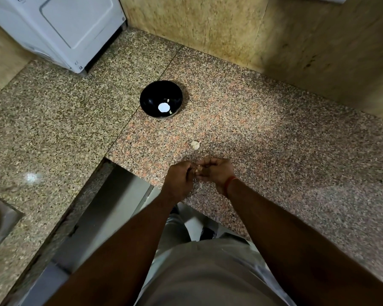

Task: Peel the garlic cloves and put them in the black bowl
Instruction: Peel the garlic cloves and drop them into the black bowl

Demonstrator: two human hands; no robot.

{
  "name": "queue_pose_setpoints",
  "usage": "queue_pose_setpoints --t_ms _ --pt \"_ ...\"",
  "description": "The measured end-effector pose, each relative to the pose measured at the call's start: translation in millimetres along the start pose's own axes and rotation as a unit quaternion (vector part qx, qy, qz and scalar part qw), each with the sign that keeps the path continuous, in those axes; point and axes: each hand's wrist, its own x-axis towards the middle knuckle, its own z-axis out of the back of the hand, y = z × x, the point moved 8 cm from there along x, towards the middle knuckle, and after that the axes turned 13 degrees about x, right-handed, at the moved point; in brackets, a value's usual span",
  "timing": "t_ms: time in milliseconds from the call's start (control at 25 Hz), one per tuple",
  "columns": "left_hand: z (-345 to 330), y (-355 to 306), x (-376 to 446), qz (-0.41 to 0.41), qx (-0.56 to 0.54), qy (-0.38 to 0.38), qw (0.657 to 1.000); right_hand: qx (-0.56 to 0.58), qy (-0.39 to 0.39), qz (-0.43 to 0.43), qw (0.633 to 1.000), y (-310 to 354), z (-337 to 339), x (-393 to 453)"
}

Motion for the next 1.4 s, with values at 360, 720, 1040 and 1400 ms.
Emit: queue_pose_setpoints --t_ms 360,720,1040,1400 --pt "-5 0 4 0.047 -0.004 0.012 0.999 0.007 0.008 -0.007 1.0 6 2 0" --pt "-11 1 4 0.103 -0.029 0.024 0.994 0.003 0.024 -0.032 0.999 11 11 1" --pt "-4 14 -2 0.127 0.019 0.0 0.992 -0.002 0.035 -0.053 0.998 0 10 2" --pt "3 10 -5 0.094 -0.015 -0.043 0.995 -0.029 0.009 -0.027 0.999 2 6 -1"
